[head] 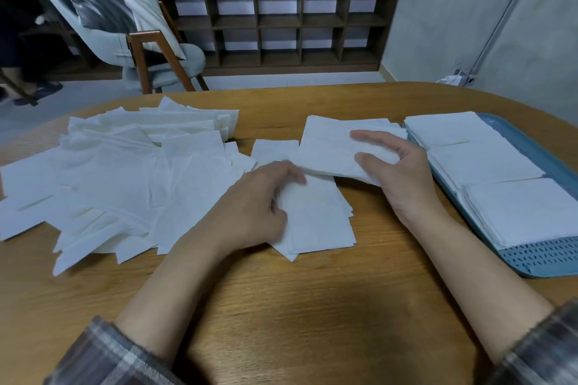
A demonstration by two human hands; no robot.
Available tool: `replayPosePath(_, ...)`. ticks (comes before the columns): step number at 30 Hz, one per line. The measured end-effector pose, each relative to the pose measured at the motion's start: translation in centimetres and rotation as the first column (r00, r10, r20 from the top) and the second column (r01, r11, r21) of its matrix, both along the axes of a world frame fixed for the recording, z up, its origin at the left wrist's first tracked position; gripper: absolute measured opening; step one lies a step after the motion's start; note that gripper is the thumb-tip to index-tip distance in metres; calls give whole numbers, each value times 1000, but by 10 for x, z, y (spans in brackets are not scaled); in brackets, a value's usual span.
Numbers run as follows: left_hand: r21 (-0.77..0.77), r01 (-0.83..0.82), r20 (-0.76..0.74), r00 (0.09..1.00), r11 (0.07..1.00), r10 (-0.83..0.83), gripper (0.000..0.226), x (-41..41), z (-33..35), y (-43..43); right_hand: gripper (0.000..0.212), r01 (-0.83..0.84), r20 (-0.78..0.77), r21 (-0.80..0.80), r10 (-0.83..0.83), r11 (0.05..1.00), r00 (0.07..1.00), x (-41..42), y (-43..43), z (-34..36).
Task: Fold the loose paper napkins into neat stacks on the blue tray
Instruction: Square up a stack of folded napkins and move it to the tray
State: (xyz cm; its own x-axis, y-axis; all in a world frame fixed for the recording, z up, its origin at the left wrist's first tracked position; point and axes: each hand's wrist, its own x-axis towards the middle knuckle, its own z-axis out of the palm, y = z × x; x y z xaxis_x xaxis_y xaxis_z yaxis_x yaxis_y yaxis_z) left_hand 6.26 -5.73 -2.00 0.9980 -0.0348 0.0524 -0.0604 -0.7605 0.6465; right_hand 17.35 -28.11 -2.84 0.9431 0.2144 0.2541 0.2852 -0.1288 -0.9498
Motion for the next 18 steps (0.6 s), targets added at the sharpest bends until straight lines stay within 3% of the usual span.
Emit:
replayPosePath(8, 19, 8, 213, 977, 1000, -12, 6, 5, -7, -1, 34, 22, -1, -22, -22, 1000, 1000, -1, 1, 0)
replayPosePath(11, 28, 14, 283, 959, 1000, -22, 5, 4, -8, -4, 34, 21, 14, -50, -20, 999, 1000, -2, 2, 1)
replayPosePath(18, 110, 113, 268, 953, 987, -139, 14, 1, -7, -13, 34, -25, 28, -85, 28, 996, 999, -3, 3, 1)
